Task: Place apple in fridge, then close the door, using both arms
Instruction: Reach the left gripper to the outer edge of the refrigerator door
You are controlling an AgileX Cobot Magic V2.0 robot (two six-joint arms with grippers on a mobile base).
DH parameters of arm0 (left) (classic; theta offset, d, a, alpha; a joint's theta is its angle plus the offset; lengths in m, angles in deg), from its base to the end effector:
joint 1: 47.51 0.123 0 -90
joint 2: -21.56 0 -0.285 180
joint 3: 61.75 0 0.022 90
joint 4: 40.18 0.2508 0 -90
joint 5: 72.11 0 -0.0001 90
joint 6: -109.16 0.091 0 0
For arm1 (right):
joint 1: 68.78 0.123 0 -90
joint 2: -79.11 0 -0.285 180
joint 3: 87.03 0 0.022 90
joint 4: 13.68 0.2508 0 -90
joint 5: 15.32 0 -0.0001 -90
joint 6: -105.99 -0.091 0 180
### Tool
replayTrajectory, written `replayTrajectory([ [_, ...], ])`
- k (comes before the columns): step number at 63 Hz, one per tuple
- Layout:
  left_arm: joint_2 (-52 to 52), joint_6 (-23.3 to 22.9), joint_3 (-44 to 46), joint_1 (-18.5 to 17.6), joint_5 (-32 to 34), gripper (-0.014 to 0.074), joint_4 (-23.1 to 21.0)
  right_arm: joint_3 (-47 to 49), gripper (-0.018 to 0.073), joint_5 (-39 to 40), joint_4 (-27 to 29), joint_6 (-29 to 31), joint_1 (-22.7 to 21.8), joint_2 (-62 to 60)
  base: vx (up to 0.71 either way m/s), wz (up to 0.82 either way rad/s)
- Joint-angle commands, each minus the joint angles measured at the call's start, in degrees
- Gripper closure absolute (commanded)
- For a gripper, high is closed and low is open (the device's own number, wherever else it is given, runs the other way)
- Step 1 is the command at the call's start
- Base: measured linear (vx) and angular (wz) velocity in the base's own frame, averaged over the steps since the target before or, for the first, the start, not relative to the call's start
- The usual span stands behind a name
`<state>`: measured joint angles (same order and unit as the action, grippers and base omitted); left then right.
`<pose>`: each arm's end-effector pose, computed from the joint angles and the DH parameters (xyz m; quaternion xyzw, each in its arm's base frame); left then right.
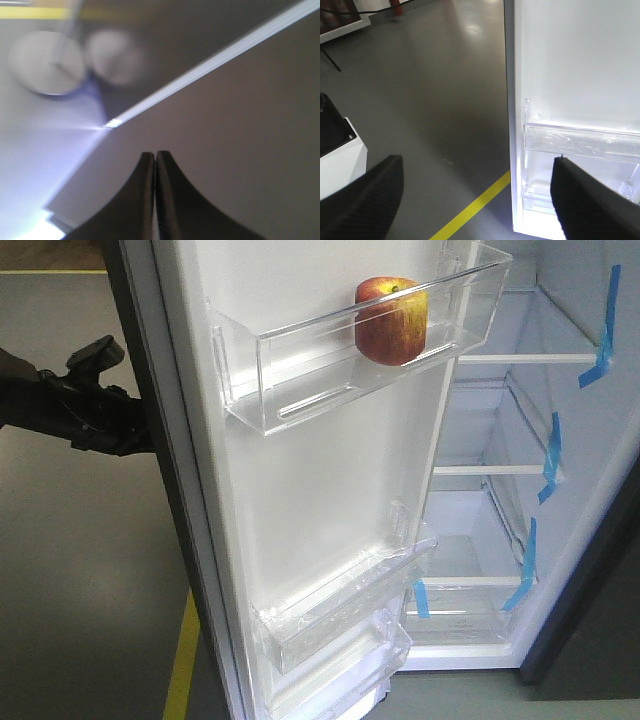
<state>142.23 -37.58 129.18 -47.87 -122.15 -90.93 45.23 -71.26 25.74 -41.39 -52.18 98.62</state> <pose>0.4285 -0.0568 0.2428 0.0531 0.9132 -0.3116 0.2574 0.0089 0.0527 0.3014 -0.3146 0.7667 0.2699 0.4902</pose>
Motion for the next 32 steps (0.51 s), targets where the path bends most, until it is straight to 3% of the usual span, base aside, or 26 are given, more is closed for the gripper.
replayTrajectory([
  [1, -3.08, 2.28, 1.76, -0.96, -2.53, 0.0603, -3.48, 1.33, -0.0017, 2.89, 1.9, 0.5, 0.06, 0.71, 0.0, 0.0],
  [15, -3.25, 4.73, 1.76, -1.96, -7.16, 0.0603, -3.67, 1.33, -0.0017, 2.83, 1.95, 0.5, 0.06, 0.71, 0.0, 0.0],
  [32, -3.25, 5.45, 1.7, -6.4, -7.96, 0.0603, -4.94, 1.33, -0.0017, 2.83, 1.95, 0.5, 0.06, 0.71, 0.0, 0.0],
])
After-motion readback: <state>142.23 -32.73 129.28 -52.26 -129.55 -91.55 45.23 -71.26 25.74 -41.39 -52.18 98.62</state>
